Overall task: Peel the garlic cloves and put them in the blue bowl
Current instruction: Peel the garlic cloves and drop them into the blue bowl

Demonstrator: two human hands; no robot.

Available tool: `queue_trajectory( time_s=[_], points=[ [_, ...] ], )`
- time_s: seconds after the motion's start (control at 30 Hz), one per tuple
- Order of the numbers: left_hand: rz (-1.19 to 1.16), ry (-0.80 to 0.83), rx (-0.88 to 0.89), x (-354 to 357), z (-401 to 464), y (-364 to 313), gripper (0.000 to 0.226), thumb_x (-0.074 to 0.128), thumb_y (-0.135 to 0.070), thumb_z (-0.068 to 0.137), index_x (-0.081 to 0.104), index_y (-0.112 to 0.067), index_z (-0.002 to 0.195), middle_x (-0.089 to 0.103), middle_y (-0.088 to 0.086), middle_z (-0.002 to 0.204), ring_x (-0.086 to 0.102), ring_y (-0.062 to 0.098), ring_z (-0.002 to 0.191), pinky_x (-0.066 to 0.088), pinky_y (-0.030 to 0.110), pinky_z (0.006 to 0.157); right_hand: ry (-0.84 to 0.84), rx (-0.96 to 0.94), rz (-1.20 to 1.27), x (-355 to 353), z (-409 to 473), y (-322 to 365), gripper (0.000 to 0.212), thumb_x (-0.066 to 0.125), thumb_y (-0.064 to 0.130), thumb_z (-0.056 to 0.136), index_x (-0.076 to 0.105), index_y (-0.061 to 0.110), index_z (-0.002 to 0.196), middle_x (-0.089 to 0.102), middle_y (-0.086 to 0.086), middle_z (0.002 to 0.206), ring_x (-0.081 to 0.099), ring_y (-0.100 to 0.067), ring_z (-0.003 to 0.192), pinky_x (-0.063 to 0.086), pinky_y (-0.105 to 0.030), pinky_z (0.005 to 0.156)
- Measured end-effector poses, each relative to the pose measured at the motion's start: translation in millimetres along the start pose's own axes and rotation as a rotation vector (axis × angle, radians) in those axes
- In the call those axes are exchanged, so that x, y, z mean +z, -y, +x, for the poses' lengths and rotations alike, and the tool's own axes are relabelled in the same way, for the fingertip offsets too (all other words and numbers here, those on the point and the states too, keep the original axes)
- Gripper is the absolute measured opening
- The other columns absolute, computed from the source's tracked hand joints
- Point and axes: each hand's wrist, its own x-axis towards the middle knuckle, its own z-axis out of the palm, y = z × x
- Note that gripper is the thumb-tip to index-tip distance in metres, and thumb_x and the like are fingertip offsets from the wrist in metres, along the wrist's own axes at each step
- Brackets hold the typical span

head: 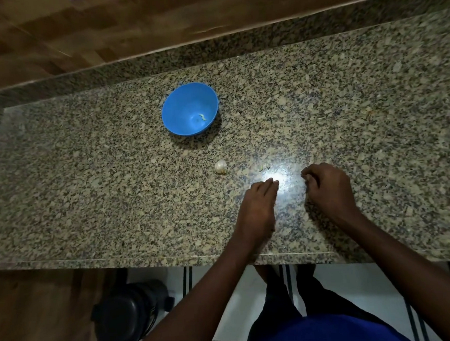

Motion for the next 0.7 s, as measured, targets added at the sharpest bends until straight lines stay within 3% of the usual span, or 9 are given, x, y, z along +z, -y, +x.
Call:
queue_trajectory(
  time_s=[0.1, 0.33, 0.5, 0.57, 0.7],
  points=[
    [-0.052, -0.081, -0.092, -7, 16, -3, 0.045, 0.060, 0.010, 0.084, 0.061, 0.002, 0.128, 0.064, 0.017, 0.122, 0.055, 0.031, 0.105, 0.049, 0.044, 0.089, -0.001, -0.011, -0.010, 4, -3, 1, 0.016, 0.062, 0.004, 0.090, 0.075, 0.009, 0.100, 0.069, -0.014, 0.093, 0.065, -0.035, 0.086, 0.049, -0.039, 0.075],
    [0.066, -0.024, -0.083, -6, 32, -14, 0.057, 0.060, -0.001, 0.082, 0.053, -0.003, 0.138, 0.058, 0.010, 0.133, 0.050, 0.027, 0.104, 0.044, 0.038, 0.086, -0.006, -0.077, -0.015, 10, 14, 17, 0.019, 0.061, 0.012, 0.096, 0.072, 0.007, 0.110, 0.070, -0.016, 0.100, 0.066, -0.035, 0.091, 0.050, -0.039, 0.078],
    [-0.006, -0.070, -0.086, -6, 11, -8, 0.041, 0.060, 0.000, 0.087, 0.063, -0.006, 0.127, 0.067, 0.007, 0.119, 0.053, 0.025, 0.097, 0.046, 0.041, 0.082, -0.020, -0.075, -0.008, 7, 34, 24, 0.022, 0.062, 0.013, 0.095, 0.073, 0.008, 0.113, 0.070, -0.015, 0.102, 0.066, -0.034, 0.093, 0.049, -0.036, 0.080],
    [-0.049, -0.107, -0.135, -9, 9, -4, 0.037, 0.061, 0.003, 0.087, 0.065, -0.006, 0.122, 0.067, 0.008, 0.113, 0.054, 0.026, 0.096, 0.047, 0.041, 0.082, 0.024, -0.148, -0.049, 14, 46, 27, 0.026, 0.063, 0.012, 0.094, 0.071, 0.008, 0.119, 0.068, -0.015, 0.106, 0.064, -0.033, 0.097, 0.046, -0.033, 0.079],
    [-0.061, -0.117, -0.161, -9, 5, 4, 0.041, 0.063, 0.007, 0.085, 0.065, -0.005, 0.124, 0.063, 0.010, 0.117, 0.052, 0.026, 0.100, 0.047, 0.039, 0.085, 0.212, -0.491, -0.205, 32, 63, 41, 0.036, 0.069, 0.007, 0.086, 0.066, 0.008, 0.122, 0.062, -0.016, 0.110, 0.055, -0.035, 0.100, 0.050, -0.038, 0.077]
  ],
)
